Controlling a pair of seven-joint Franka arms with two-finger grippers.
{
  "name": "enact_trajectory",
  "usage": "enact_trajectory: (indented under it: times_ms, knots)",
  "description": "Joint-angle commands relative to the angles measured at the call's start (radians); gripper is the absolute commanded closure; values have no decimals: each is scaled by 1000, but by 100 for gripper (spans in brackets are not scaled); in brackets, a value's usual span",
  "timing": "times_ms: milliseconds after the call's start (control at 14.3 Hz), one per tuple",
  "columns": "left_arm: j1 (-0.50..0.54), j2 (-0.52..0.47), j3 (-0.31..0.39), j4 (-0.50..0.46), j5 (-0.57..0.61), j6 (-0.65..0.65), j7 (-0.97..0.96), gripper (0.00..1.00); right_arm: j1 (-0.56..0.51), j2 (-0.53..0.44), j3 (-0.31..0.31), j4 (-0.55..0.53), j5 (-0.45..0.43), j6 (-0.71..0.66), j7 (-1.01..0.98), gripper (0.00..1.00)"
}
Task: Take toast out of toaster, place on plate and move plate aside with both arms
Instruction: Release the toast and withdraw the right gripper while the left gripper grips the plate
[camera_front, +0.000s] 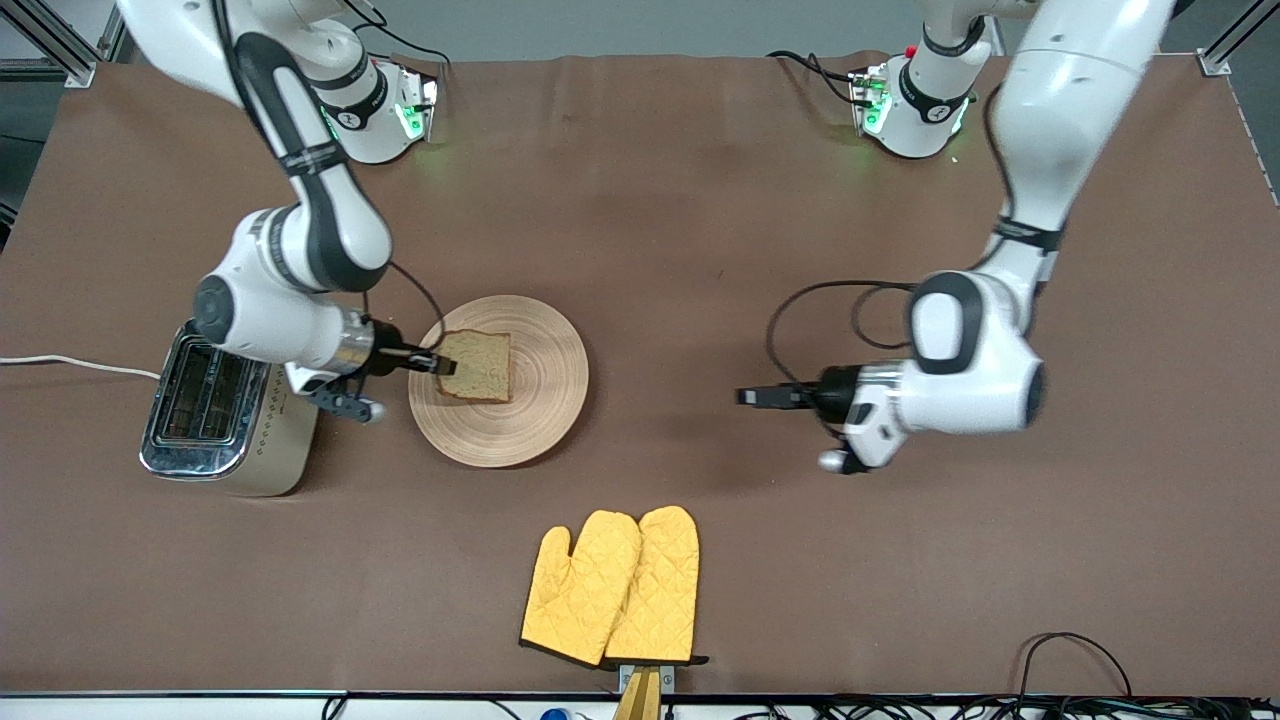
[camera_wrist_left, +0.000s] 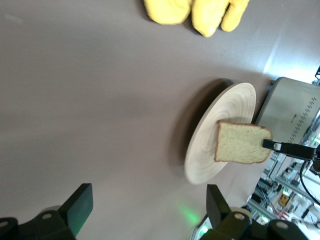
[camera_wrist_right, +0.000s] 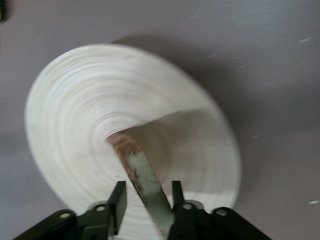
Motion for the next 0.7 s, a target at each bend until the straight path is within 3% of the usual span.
enact_trajectory:
  times_ms: [0,140,350,631]
  knots:
    - [-76,73,8,32,-121,79,1,0,-53,-34,8,-39,-9,-20,-33,0]
    - [-156,129,8,80,-185,136,35,0,-105,-69,5,-36,-93,-80,-33,0]
    - [-266,223,7,164,-199,232,58,0,-134,-151,1,-31,-124,-190,-33,0]
    - [-345,320,7,267,-308,294,160,0,-147,-292,-7,48,-422,-322,-22,0]
